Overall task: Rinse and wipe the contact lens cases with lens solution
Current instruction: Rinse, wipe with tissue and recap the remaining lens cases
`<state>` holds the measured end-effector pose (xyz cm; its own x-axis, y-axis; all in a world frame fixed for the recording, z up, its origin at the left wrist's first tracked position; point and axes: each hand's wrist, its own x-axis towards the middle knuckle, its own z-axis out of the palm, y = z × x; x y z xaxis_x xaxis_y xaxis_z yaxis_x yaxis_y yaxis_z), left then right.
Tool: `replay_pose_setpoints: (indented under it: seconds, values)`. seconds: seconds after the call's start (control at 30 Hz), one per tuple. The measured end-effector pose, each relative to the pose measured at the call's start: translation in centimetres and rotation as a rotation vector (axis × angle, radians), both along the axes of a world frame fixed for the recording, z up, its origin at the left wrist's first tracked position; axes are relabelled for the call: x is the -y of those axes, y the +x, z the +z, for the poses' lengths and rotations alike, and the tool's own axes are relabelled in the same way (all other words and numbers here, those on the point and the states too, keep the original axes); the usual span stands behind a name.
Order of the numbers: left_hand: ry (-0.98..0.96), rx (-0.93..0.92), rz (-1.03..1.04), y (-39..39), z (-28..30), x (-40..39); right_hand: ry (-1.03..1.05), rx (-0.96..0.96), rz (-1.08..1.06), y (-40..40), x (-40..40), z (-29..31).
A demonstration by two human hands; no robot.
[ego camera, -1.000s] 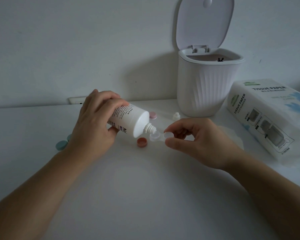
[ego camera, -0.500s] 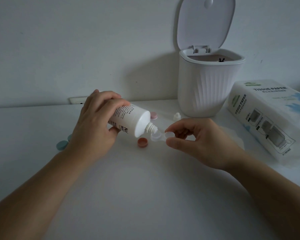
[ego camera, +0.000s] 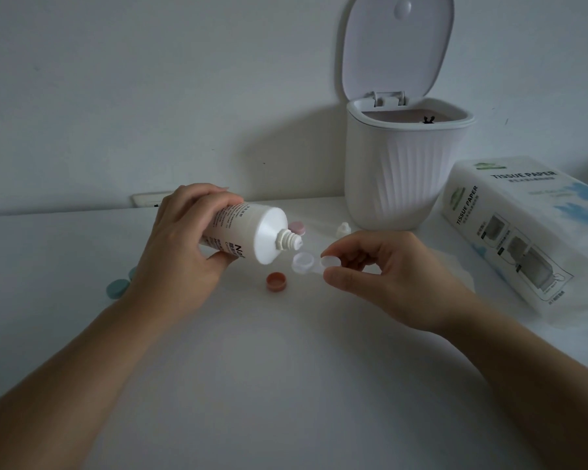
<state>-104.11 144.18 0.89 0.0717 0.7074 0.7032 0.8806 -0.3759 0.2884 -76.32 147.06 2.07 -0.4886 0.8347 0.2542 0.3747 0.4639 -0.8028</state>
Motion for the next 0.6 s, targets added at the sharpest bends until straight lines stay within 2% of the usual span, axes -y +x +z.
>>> replay_pose_setpoints:
  seconds: [0.6]
  values:
    - [0.056, -0.125, -0.012, 0.28, 0.28, -0.17, 0.007, 0.0, 0.004, -0.05, 0.1, 0.06]
